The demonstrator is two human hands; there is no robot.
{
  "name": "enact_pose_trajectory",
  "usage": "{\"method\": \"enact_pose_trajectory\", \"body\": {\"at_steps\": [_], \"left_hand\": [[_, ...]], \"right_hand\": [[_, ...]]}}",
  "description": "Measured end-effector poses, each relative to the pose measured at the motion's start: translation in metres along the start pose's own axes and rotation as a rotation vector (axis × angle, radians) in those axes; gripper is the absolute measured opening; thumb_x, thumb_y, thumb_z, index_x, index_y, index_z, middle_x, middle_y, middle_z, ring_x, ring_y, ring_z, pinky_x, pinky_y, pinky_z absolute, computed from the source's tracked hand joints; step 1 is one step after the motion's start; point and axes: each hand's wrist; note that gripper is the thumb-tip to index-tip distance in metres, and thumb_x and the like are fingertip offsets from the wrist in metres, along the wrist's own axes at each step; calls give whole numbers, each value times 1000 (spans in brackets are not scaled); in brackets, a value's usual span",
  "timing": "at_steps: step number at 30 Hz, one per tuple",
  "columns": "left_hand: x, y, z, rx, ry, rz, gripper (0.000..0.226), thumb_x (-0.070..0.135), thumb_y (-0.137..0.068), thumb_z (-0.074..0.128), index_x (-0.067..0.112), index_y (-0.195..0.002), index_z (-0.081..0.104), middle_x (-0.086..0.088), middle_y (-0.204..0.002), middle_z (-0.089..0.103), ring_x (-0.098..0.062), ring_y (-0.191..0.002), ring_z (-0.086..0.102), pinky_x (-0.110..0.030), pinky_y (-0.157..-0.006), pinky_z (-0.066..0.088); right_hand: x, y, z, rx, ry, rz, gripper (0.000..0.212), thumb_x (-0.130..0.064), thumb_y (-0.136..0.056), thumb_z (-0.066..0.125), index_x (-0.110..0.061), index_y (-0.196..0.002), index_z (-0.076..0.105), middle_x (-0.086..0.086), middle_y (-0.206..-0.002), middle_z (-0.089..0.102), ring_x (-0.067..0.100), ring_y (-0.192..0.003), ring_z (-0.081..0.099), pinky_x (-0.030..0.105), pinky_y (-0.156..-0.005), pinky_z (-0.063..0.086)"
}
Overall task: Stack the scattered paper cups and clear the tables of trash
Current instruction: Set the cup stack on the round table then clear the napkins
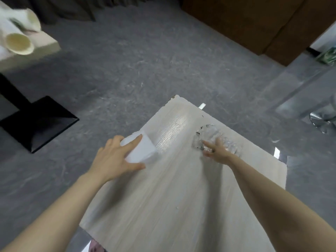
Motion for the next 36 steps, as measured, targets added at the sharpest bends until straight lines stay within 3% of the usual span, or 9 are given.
{"method": "enact_pose_trajectory", "body": {"at_steps": [3, 7, 11, 17, 21, 28, 36], "left_hand": [[-2, 12, 1, 6, 26, -44, 87, 79, -68, 55, 64, -140, 8, 9, -131, 28, -13, -123, 25, -33, -98, 28], [0, 27, 2, 14, 71, -64, 87, 77, -70, 56, 63, -141, 7, 9, -134, 27, -13, -124, 26, -33, -101, 28], [0, 46, -4, 61, 88, -81, 88, 77, -70, 55, 62, -141, 5, 10, -133, 26, -12, -123, 25, -32, -100, 27], [-9, 93, -15, 193, 94, -143, 87, 81, -68, 50, 62, -141, 8, 11, -133, 25, -11, -121, 26, -32, -98, 27], [-26, 146, -22, 270, 91, -214, 87, 82, -66, 49, 61, -142, 11, 10, -135, 26, -13, -124, 26, -35, -101, 29], [-71, 270, -47, 413, 47, -409, 87, 84, -67, 44, 57, -143, 14, 9, -136, 25, -16, -124, 28, -35, -99, 30], [-117, 429, -54, 603, 24, -740, 86, 84, -66, 45, 55, -142, 17, 9, -135, 24, -16, -122, 31, -34, -95, 32]], "right_hand": [[12, -4, 16, 30, 187, -4, 53, -42, -97, 46, -44, -146, 26, 12, -160, -6, 34, -146, -7, 46, -117, 5], [13, 12, 18, 57, 224, -89, 55, -28, -96, 49, -21, -146, 28, 15, -154, 16, 36, -143, 12, 43, -113, 17], [1, 48, 19, 92, 191, -178, 55, -27, -97, 50, -15, -146, 29, 9, -155, 15, 31, -144, 13, 43, -113, 23], [-50, 130, 17, 326, 354, -470, 51, -36, -95, 53, -15, -142, 44, 4, -147, 38, 22, -137, 34, 36, -108, 34], [-104, 187, 31, 380, 366, -655, 45, -31, -95, 55, -15, -136, 51, 2, -141, 46, 20, -132, 41, 32, -105, 34], [-208, 260, 81, 301, 342, -898, 41, -29, -96, 54, -17, -135, 53, 0, -141, 45, 16, -133, 39, 25, -108, 27], [-316, 325, 167, 115, 405, -1232, 40, -34, -95, 53, -22, -133, 54, -7, -138, 42, 12, -129, 38, 32, -109, 31]]}}
Point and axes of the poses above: each hand's wrist, its own y-axis away from the middle knuckle, its own z-axis out of the palm, x = y × z
